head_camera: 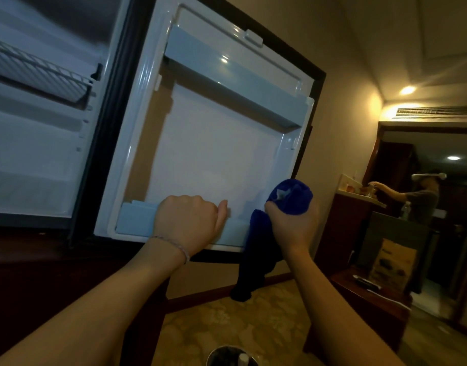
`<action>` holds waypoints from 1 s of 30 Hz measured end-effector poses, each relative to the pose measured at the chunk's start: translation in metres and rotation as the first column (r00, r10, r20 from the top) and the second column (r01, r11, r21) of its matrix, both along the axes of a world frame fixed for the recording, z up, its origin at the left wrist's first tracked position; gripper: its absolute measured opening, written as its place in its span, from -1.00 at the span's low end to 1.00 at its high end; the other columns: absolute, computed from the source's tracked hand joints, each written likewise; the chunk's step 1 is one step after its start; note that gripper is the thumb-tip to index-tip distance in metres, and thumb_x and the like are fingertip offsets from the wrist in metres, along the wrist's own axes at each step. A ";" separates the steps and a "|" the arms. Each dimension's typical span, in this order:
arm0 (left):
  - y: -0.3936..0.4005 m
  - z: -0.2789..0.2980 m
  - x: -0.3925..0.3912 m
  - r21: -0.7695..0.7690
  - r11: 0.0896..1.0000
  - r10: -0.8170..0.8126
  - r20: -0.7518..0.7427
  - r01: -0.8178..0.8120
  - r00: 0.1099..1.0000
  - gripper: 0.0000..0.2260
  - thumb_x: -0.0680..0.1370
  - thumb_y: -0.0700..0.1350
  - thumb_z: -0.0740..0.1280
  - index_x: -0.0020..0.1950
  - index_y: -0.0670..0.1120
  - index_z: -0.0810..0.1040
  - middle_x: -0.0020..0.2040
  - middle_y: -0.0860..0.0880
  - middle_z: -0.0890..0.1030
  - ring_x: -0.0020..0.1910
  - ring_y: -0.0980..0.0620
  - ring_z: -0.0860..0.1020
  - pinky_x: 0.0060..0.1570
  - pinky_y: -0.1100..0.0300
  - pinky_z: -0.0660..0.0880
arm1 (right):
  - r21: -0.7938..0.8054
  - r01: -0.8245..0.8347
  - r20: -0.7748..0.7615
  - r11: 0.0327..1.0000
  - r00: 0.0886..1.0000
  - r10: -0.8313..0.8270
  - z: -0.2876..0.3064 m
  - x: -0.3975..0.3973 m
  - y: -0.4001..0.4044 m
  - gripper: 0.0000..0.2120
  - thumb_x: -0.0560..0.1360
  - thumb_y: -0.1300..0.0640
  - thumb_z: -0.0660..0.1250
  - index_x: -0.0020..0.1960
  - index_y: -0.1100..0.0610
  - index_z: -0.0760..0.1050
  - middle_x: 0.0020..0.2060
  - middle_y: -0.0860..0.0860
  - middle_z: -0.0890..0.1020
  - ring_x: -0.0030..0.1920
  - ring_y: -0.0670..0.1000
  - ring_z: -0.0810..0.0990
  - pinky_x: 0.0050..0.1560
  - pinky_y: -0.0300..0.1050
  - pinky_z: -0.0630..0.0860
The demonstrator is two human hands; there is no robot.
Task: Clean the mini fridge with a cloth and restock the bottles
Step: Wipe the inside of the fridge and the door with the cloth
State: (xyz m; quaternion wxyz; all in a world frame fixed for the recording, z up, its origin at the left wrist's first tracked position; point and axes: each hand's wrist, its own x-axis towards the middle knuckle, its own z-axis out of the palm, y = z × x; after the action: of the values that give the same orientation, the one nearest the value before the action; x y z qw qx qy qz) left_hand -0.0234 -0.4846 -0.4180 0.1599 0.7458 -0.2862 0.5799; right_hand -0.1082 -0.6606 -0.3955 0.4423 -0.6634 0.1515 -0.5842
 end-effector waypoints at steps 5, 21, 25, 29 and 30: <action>0.002 0.000 -0.002 0.006 1.000 0.014 -0.017 -0.014 1.000 -0.47 0.54 0.09 0.10 -0.64 -0.02 0.33 -0.67 0.00 0.30 -0.64 0.06 0.06 -0.40 0.33 -0.10 | -0.011 0.016 -0.007 1.000 1.000 -0.016 0.064 0.002 0.005 -0.29 0.07 -0.16 0.54 0.19 -0.17 0.42 0.07 -0.08 0.58 0.05 -0.05 0.60 0.22 0.10 0.48; 0.006 0.002 -0.008 0.054 0.998 -0.012 -0.065 0.016 0.998 -0.47 0.53 0.09 0.10 -0.62 -0.04 0.40 -0.65 -0.02 0.35 -0.70 -0.01 0.29 -0.37 0.30 -0.16 | -0.044 0.004 -0.015 0.999 1.000 -0.005 0.035 -0.006 0.005 -0.24 0.28 0.17 0.57 0.39 -0.07 0.32 0.24 -0.06 0.46 0.16 -0.04 0.46 0.17 0.03 0.40; 0.008 0.003 -0.009 0.093 0.996 0.011 -0.095 -0.002 0.995 -0.52 0.49 0.09 0.25 -0.62 -0.04 0.40 -0.65 -0.03 0.36 -0.70 0.00 0.26 -0.37 0.31 -0.15 | 0.083 -0.072 -0.065 0.994 0.995 0.078 -0.008 -0.007 0.004 -0.34 0.27 0.21 0.57 0.29 0.00 0.40 0.12 -0.04 0.56 0.11 -0.01 0.56 0.24 0.11 0.52; 0.011 0.002 -0.014 0.084 0.996 0.008 -0.119 0.002 0.993 -0.47 0.54 0.10 0.07 -0.61 -0.04 0.44 -0.64 -0.03 0.37 -0.69 -0.02 0.26 -0.39 0.28 -0.16 | 0.115 -0.076 -0.022 0.990 0.997 0.079 -0.015 -0.011 0.004 -0.36 0.27 0.22 0.58 0.24 -0.05 0.37 0.09 -0.06 0.54 0.10 -0.03 0.55 0.14 0.00 0.53; 0.012 0.004 -0.016 0.090 0.996 0.015 -0.124 -0.004 0.992 -0.45 0.54 0.10 0.05 -0.60 -0.04 0.46 -0.63 -0.03 0.38 -0.67 -0.02 0.24 -0.39 0.26 -0.17 | 0.108 -0.078 -0.013 0.991 0.997 0.080 -0.014 -0.012 0.006 -0.38 0.27 0.22 0.58 0.22 -0.06 0.38 0.07 -0.06 0.55 0.08 -0.04 0.55 0.12 -0.02 0.54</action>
State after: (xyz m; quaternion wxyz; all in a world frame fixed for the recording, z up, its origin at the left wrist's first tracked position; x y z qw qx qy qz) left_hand -0.0392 -0.4728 -0.4145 0.1410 0.7884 -0.2978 0.5194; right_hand -0.1202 -0.6547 -0.4098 0.4990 -0.6489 0.1602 -0.5516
